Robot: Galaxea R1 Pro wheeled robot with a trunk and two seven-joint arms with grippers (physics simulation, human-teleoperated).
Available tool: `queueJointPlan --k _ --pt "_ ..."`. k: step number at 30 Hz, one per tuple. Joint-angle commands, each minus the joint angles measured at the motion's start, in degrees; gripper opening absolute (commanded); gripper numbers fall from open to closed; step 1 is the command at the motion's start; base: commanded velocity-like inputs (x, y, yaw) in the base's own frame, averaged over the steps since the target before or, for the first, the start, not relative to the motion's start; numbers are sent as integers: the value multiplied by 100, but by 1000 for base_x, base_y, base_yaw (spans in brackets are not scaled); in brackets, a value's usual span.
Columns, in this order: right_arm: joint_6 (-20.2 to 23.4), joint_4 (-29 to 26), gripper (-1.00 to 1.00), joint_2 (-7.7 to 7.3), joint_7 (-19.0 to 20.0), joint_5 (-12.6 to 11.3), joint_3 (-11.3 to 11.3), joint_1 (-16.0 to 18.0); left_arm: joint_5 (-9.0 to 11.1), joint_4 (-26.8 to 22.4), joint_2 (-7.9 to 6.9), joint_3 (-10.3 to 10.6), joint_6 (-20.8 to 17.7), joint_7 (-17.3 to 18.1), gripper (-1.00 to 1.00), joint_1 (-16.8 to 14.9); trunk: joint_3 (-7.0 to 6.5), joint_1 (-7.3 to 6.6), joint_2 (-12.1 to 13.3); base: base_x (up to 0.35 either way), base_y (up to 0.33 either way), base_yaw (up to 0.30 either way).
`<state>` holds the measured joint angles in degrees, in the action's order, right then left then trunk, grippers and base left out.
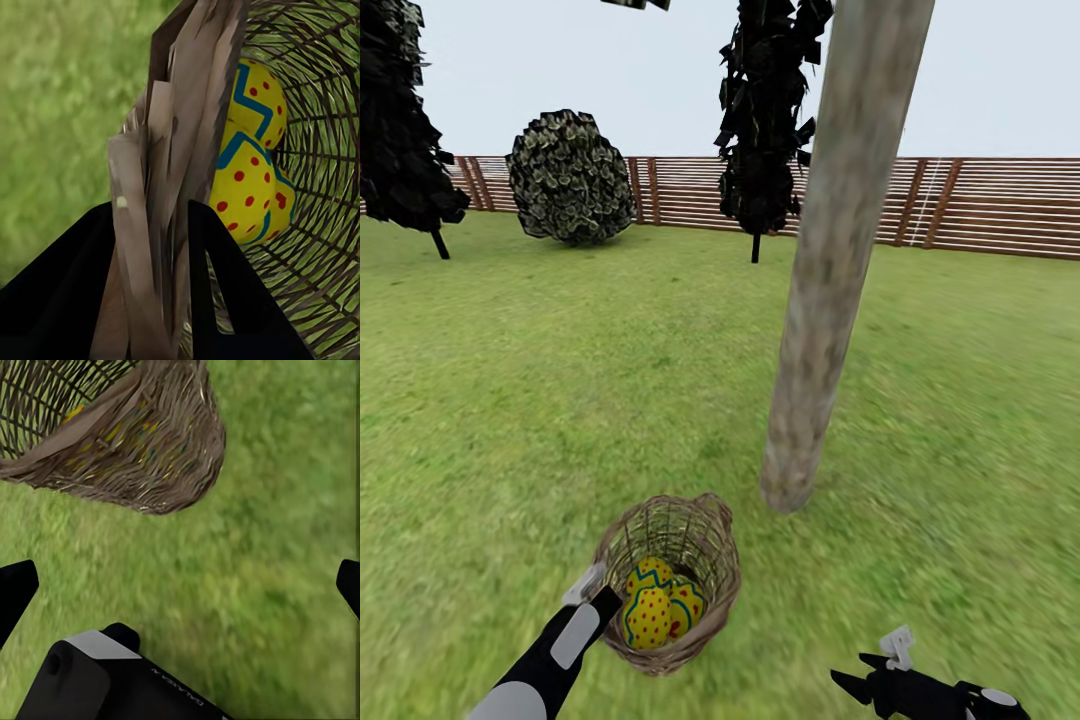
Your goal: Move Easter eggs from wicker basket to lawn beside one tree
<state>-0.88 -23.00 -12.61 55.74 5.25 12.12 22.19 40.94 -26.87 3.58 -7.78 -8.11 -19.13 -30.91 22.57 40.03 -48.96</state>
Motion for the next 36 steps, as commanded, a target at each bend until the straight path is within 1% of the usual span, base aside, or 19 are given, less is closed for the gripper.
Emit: queueJointPlan --k 1,17,36 --pt "-9 -3 100 4 33 55 45 2 28 -20 5 -22 -24 -21 -100 -4 6 4 -5 340 0 0" --pt "-9 -3 100 4 25 87 37 -4 28 -20 9 -22 -35 -21 -100 -3 6 4 -5 340 -9 0" --pt "-18 -3 100 -13 33 55 47 -4 28 -20 10 -22 -39 -21 -100 -3 6 4 -5 327 -162 0"
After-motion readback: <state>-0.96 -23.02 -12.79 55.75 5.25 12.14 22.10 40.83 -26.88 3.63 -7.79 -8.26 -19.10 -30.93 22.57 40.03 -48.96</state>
